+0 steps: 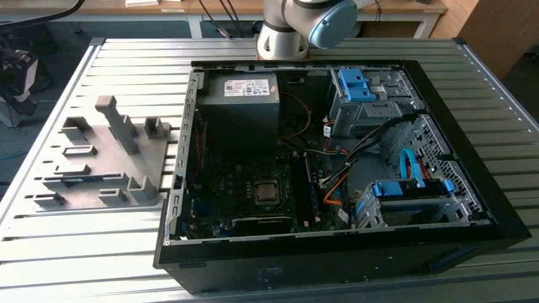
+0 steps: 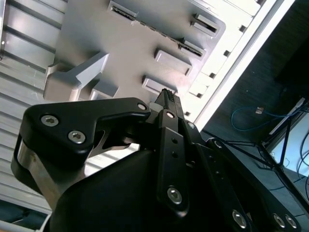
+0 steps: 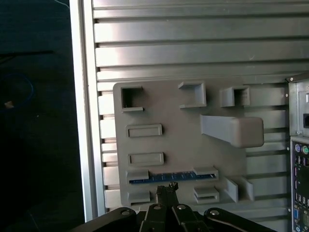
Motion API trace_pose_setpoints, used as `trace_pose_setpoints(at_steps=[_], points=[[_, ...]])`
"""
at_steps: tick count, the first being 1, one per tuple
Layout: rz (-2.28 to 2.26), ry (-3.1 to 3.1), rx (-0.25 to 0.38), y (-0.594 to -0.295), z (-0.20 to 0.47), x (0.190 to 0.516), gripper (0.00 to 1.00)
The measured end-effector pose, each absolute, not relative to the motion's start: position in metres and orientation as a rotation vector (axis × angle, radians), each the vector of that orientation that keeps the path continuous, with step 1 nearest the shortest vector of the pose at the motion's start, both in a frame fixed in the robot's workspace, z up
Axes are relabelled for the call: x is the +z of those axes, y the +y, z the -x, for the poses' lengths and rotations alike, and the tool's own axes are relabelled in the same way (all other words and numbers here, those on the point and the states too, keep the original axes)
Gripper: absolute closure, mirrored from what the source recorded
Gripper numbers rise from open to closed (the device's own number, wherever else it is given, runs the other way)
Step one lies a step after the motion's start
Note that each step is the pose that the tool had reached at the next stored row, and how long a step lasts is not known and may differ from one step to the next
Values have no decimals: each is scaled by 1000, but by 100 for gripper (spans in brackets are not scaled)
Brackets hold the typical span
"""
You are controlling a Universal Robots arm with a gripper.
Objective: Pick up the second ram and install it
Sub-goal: 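Reach for the second ram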
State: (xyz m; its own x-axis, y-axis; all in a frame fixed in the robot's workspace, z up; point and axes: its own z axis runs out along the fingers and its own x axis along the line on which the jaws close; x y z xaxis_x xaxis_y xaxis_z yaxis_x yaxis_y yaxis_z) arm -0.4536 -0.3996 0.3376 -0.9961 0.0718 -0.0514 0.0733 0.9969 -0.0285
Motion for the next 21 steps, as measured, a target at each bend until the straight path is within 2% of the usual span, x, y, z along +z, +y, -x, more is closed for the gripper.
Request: trace_pose_setpoints(at_steps=[21], points=[[-112, 3089, -60, -400, 452, 315, 90]])
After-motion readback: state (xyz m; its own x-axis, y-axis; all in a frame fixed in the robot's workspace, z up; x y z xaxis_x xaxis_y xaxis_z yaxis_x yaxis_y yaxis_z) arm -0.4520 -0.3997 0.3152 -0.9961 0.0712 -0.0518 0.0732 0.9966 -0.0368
